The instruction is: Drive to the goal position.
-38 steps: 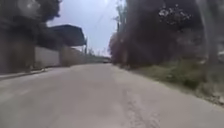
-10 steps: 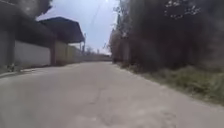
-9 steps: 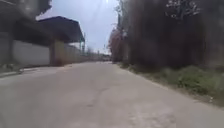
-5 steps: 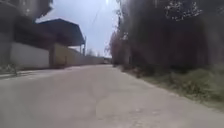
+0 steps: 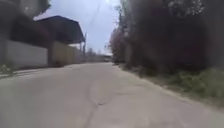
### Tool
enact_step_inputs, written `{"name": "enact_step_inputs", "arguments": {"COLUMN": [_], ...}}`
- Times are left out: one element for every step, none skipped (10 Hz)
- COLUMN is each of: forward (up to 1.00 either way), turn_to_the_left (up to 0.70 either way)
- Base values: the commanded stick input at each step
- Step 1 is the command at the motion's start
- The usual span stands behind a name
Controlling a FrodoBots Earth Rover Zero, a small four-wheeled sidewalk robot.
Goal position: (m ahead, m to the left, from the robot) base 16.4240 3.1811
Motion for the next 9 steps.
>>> {"name": "enact_step_inputs", "arguments": {"forward": [0.70,0.70,0.70,0.70,0.70,0.70,0.70,0.70,0.70], "turn_to_the_left": [0.00,0.00,0.00,0.00,0.00,0.00,0.00,0.00,0.00]}}
